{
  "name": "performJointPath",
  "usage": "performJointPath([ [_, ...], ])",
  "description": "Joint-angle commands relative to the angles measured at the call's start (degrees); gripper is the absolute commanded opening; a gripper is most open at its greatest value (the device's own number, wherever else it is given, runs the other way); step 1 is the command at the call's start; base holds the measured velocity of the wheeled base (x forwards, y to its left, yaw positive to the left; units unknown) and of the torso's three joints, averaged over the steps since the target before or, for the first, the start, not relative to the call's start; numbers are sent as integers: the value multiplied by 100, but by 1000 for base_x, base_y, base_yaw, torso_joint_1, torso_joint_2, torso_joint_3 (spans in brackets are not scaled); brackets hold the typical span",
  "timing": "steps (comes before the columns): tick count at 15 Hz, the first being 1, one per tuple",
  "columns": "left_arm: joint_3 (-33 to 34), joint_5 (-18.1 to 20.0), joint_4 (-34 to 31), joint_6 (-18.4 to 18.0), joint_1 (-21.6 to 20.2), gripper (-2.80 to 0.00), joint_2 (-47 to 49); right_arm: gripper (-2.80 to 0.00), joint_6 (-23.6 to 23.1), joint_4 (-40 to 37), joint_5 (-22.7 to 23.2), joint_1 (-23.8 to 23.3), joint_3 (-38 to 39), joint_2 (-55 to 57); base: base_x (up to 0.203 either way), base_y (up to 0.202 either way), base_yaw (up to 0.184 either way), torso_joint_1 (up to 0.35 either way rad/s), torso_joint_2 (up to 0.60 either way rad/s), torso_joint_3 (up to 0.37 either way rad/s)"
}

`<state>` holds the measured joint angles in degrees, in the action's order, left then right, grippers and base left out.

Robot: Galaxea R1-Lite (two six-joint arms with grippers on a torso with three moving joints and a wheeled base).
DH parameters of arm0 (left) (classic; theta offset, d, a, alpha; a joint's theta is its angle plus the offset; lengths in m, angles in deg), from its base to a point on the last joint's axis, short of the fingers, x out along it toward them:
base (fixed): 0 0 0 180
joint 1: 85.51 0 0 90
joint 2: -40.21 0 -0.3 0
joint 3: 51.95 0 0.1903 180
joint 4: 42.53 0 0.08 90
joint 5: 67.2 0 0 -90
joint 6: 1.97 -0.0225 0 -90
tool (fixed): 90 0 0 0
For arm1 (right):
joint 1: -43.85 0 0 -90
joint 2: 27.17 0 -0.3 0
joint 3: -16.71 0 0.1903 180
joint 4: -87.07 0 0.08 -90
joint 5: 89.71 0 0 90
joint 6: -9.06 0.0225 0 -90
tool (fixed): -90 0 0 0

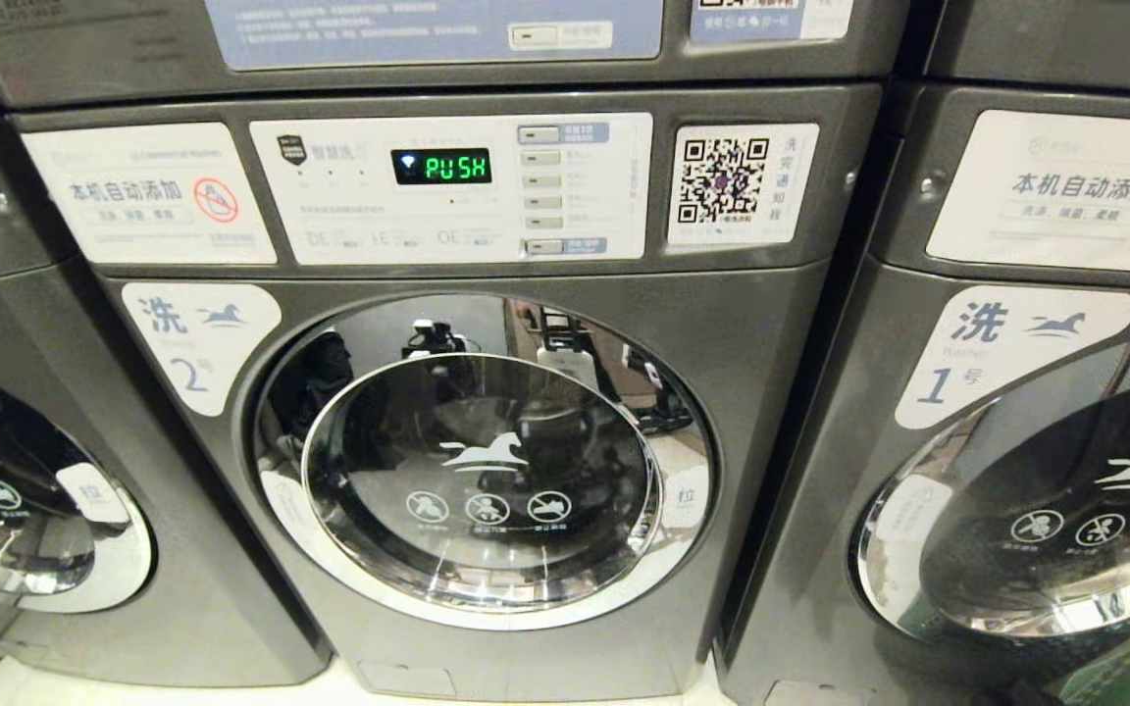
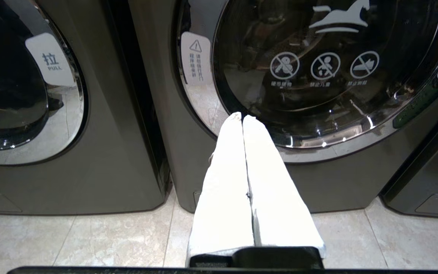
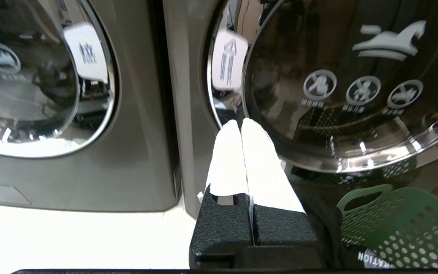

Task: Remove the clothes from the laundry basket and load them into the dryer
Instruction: Take the clothes out of the basket

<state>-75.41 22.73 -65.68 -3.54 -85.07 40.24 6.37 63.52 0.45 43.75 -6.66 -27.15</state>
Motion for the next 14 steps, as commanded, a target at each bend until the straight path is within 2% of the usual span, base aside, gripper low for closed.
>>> performJointPath([
  [1, 1, -1, 5, -1, 0, -280, -2, -280, -3, 1, 2, 1, 0, -11, 0, 0, 0, -30, 437, 396],
  [4, 1, -1, 5, -1, 0, -280, -2, -280, -3, 1, 2, 1, 0, -11, 0, 0, 0, -5, 367, 361],
  [9, 1, -1, 5, 25, 0, -280, -2, -280, -12, 2, 20, 1, 0, -11, 0, 0, 0, 1, 57, 52],
  [14, 1, -1, 5, 34, 0, -280, -2, -280, -642, 6, 75, -6, -165, 1, 0, 0, 0, 2, 25, 22],
])
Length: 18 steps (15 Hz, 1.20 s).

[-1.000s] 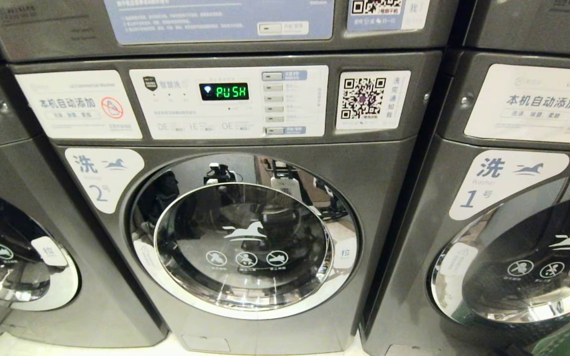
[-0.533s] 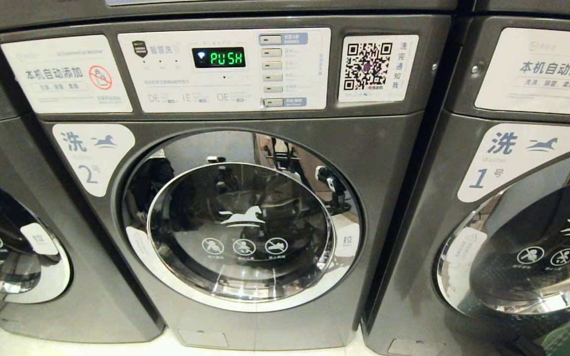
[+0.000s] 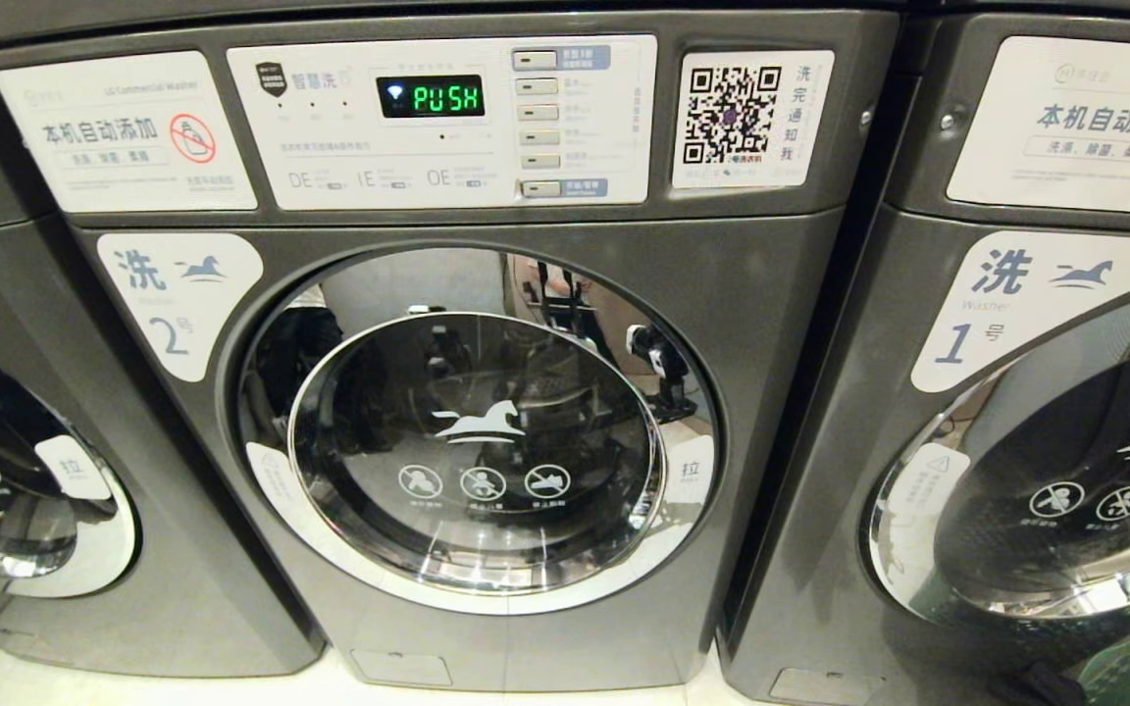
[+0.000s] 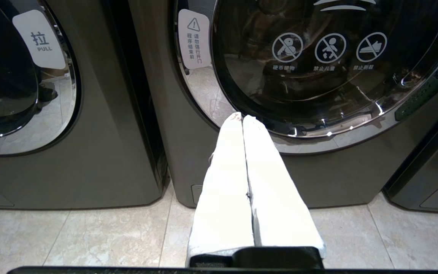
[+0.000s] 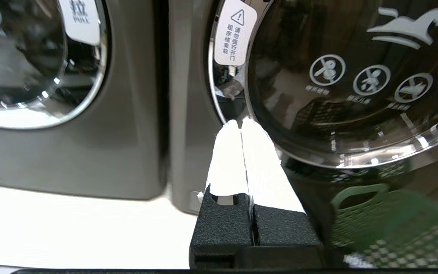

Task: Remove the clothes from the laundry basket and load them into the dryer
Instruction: Take the clothes out of the basket

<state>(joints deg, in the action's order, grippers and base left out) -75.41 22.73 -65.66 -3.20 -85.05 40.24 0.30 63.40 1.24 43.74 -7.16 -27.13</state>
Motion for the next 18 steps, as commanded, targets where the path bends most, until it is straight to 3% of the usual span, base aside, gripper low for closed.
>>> performJointPath([
  [1, 1, -1, 2, 0, 0, -280, -2, -280, -63, -122, -100, -9, -485, 82, 0, 0, 0, 0, 0, 0],
  [3, 1, -1, 2, 0, 6, -280, -2, -280, 122, -664, -547, -19, -1187, 719, 0, 0, 0, 0, 0, 0],
  [7, 1, -1, 2, 0, -2, -280, -2, -280, 1664, -1648, -1565, -8, -2092, 2463, 0, 0, 0, 0, 0, 0],
  [10, 1, -1, 2, 0, -2, -280, -2, -280, 2059, -1781, -2028, -112, -2398, 3391, 0, 0, 0, 0, 0, 0],
  [12, 1, -1, 2, 0, -2, -280, -2, -280, 2581, -1815, -2337, -286, -2421, 3939, 0, 0, 0, 0, 0, 0],
  [18, -8, 69, -33, -141, 5, -280, -2, -280, 2911, -2106, -2501, -710, -2008, 4153, 0, 0, 0, 0, 0, 0],
])
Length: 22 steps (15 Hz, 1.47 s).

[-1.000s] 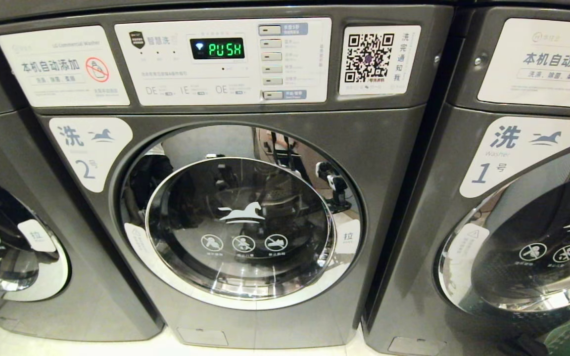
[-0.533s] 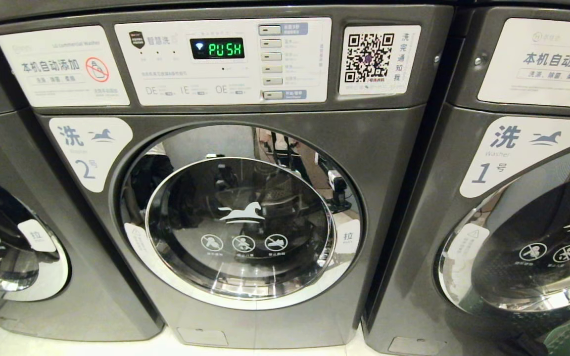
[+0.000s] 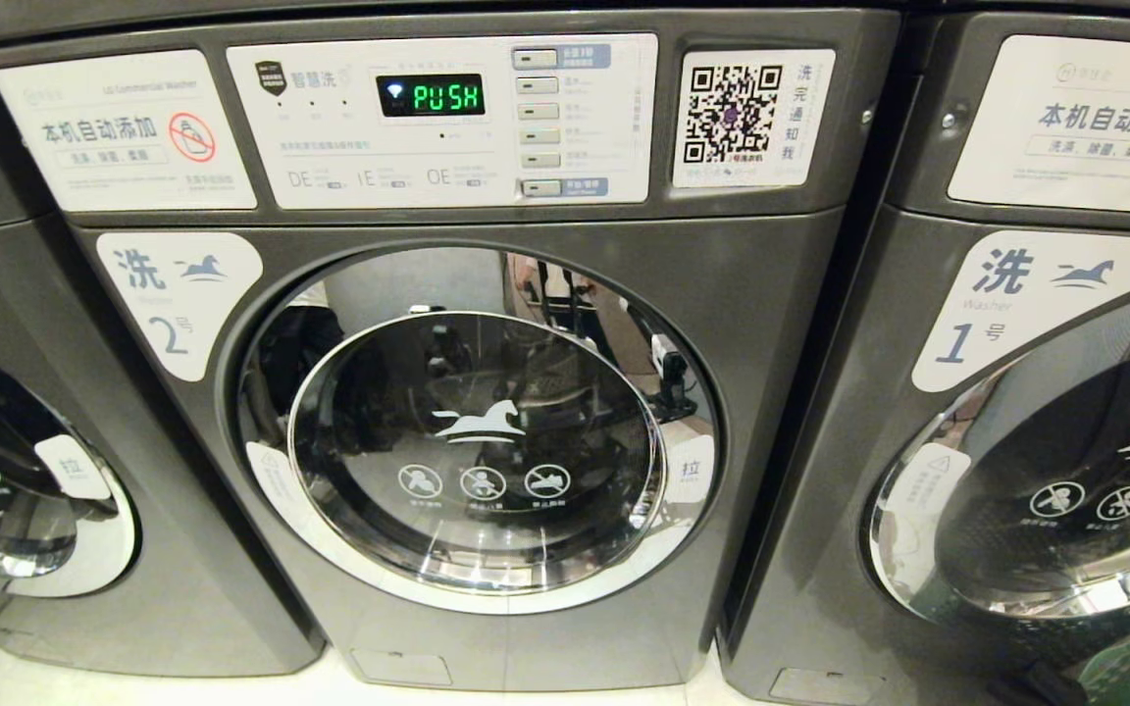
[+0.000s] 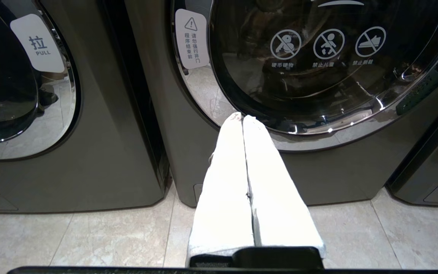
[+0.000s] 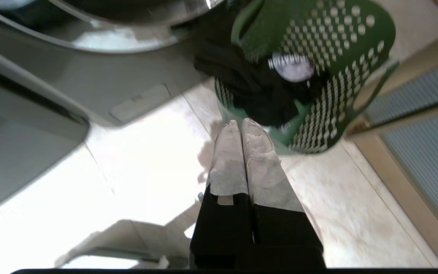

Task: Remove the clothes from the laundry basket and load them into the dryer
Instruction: Take the clothes out of the basket

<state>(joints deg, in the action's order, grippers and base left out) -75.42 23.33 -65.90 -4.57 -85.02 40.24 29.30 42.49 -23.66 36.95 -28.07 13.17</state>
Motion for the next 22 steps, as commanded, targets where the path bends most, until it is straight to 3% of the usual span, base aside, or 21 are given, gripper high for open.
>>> performJointPath([
  [1, 2, 0, 18, -12, -5, -280, -2, -280, 32, -15, 19, -31, 145, 141, 0, 0, 0, 0, 0, 0],
  [22, 2, -50, 38, 108, -4, -280, -2, -280, 8, 9, 102, -22, 550, 120, 0, 0, 0, 4, 3, -185],
])
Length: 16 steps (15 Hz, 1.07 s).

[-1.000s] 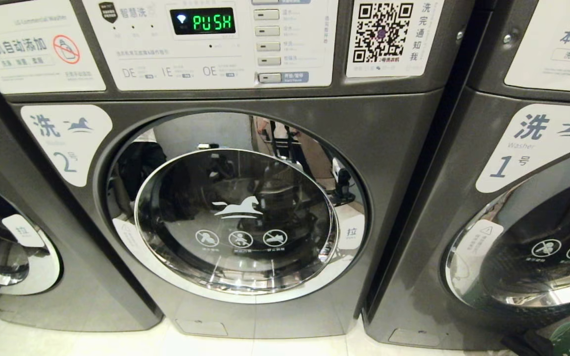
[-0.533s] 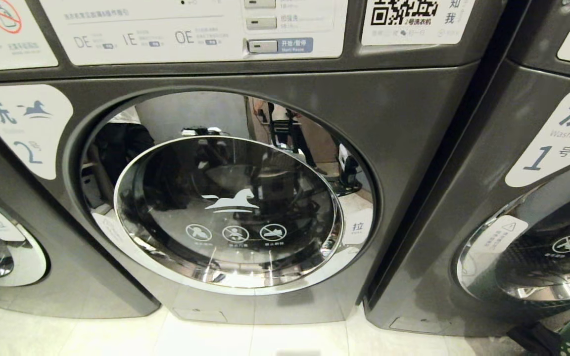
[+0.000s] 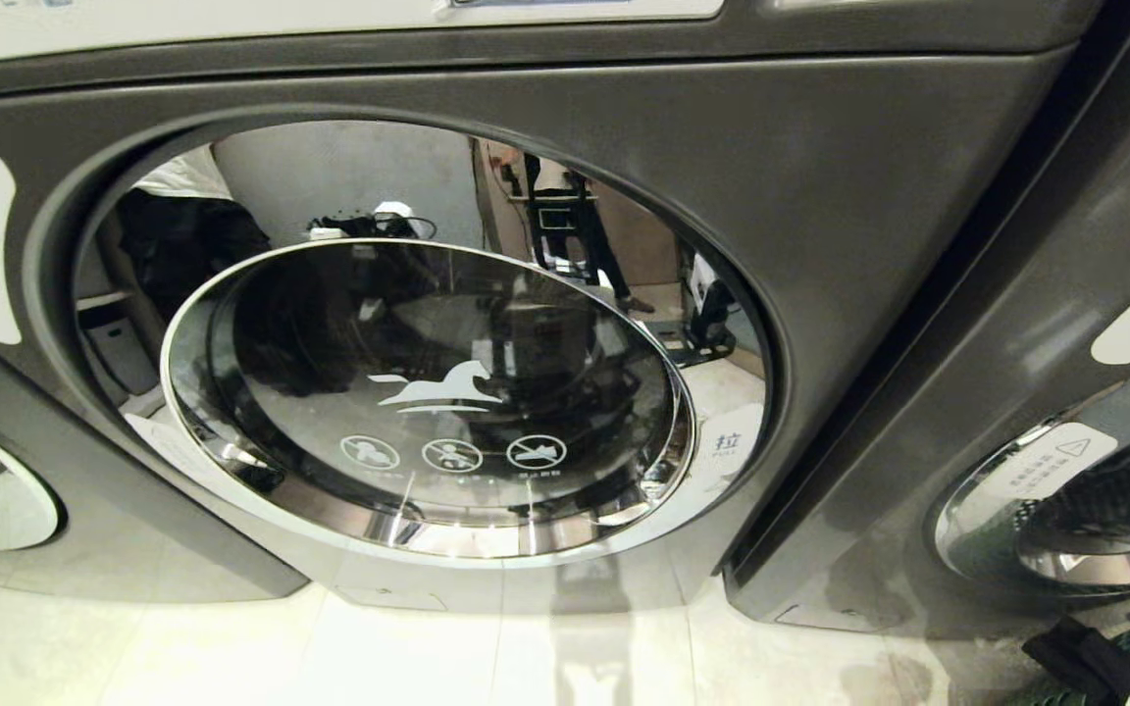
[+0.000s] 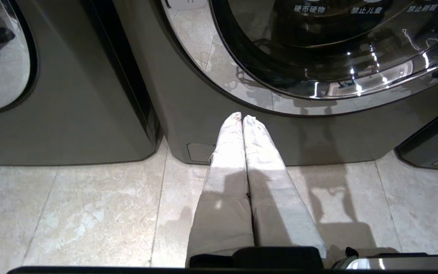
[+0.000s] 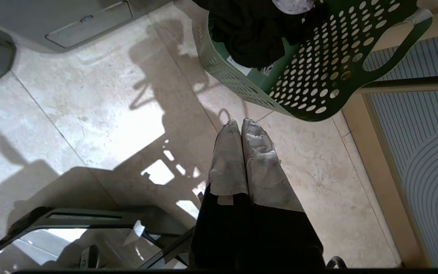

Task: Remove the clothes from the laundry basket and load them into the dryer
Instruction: Take the clothes out of the basket

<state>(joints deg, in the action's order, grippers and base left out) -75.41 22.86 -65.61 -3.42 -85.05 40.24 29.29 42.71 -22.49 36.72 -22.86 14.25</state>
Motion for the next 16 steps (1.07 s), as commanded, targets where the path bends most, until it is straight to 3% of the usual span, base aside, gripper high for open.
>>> performJointPath([
  [1, 1, -21, 5, 150, 5, -280, -2, -280, 8, -5, -13, 1, -1, 98, 0, 0, 0, 2, 2, -98],
  [5, 1, -23, 6, 154, -2, -280, -2, -280, -29, 45, 73, 7, 27, 563, 0, 0, 0, 1, 1, -29],
  [9, 1, -15, 6, 154, -2, -280, -2, -280, 284, 877, 18, -239, -101, 1930, 0, 0, 0, 0, 0, 0],
  [10, 1, -23, 6, 154, -2, -280, -2, -280, 309, 967, 137, -654, -167, 2143, 0, 0, 0, 0, 0, 0],
  [12, 1, -23, 6, 154, 2, -280, -2, -280, 232, 1050, 794, -1721, -358, 2651, 0, 0, 0, 0, 0, 0],
  [14, 1, -22, 6, 154, -2, -280, -2, -280, -215, 1111, 1440, -2893, -563, 3198, 0, 0, 0, 0, 0, 0],
  [16, 1, -23, 6, 154, -1, -280, -2, -280, -564, 1338, 1779, -3631, -736, 3973, 0, 0, 0, 0, 0, 0],
])
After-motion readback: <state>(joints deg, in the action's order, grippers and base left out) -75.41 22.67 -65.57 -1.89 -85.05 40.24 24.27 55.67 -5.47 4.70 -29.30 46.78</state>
